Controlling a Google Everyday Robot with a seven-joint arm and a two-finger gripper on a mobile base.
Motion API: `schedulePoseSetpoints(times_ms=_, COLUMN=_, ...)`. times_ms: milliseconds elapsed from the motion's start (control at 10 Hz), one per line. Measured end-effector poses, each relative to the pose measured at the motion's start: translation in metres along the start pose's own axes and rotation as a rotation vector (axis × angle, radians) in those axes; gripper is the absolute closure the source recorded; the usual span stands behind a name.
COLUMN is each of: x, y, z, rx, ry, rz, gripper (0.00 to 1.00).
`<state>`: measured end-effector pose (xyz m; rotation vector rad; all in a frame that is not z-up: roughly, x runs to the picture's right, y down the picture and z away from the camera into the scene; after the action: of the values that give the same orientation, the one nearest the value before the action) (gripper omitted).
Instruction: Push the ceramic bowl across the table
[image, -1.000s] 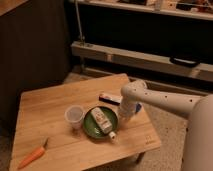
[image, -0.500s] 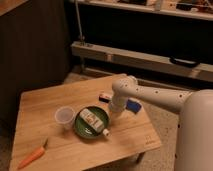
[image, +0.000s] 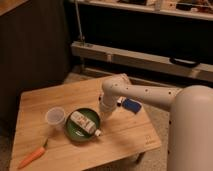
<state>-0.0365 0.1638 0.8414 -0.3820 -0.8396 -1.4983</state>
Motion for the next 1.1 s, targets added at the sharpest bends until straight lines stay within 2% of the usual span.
schedulePoseSetpoints(times_ms=300, x=0.001, y=-0.015, z=0.001, rx=0.0, ry=-0.001, rz=-0.062, gripper=1.0)
schedulePoseSetpoints(times_ms=600, x=0.0, y=-0.032, z=0.013, rx=-0.004, ry=-0.021, rz=-0.108, gripper=1.0)
schedulePoseSetpoints(times_ms=800, x=-0.002, y=-0.045, z=0.024, rx=0.005, ry=-0.033, rz=-0.137, gripper=1.0)
schedulePoseSetpoints(times_ms=1100, x=-0.003, y=-0.066, z=0.029, rx=0.023, ry=-0.026, rz=-0.196, gripper=1.0)
